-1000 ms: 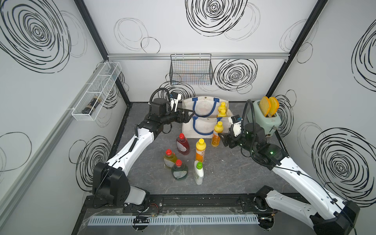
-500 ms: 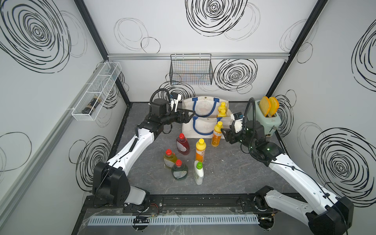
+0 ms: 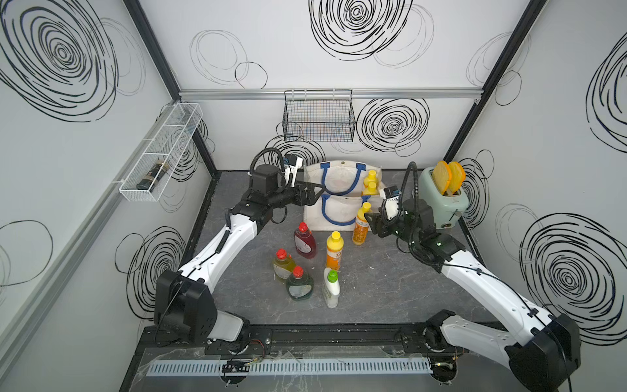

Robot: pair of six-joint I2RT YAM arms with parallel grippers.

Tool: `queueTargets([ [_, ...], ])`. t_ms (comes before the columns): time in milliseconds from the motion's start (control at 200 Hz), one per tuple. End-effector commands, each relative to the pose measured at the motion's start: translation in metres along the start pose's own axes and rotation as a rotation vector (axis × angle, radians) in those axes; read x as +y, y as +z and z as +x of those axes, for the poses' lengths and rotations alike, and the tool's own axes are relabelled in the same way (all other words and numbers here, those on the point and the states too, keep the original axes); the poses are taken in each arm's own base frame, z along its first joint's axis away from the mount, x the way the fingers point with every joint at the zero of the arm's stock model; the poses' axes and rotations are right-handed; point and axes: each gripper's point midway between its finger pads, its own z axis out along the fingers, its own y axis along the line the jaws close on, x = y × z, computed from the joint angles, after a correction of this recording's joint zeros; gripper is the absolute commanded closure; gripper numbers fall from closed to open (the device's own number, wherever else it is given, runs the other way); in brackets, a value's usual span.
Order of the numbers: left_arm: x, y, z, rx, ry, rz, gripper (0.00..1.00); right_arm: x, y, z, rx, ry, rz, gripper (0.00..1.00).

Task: Pack dish soap into the shopping bag
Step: Pick up the bottle of dish soap at the center of the board.

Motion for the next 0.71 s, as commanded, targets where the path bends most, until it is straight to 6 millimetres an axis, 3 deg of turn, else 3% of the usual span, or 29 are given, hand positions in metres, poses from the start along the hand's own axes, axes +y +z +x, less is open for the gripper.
queueTargets([
  [0,-0.007,-0.006,-0.014,-0.05,0.026,0.029,0.04,0.002,0.003,-0.014,-0.04,-0.022,-0.013,0.36],
  [700,-0.006,-0.007,-0.016,-0.053,0.011,0.041,0.04,-0.002,0.015,-0.025,-0.068,-0.054,0.015,0.39],
])
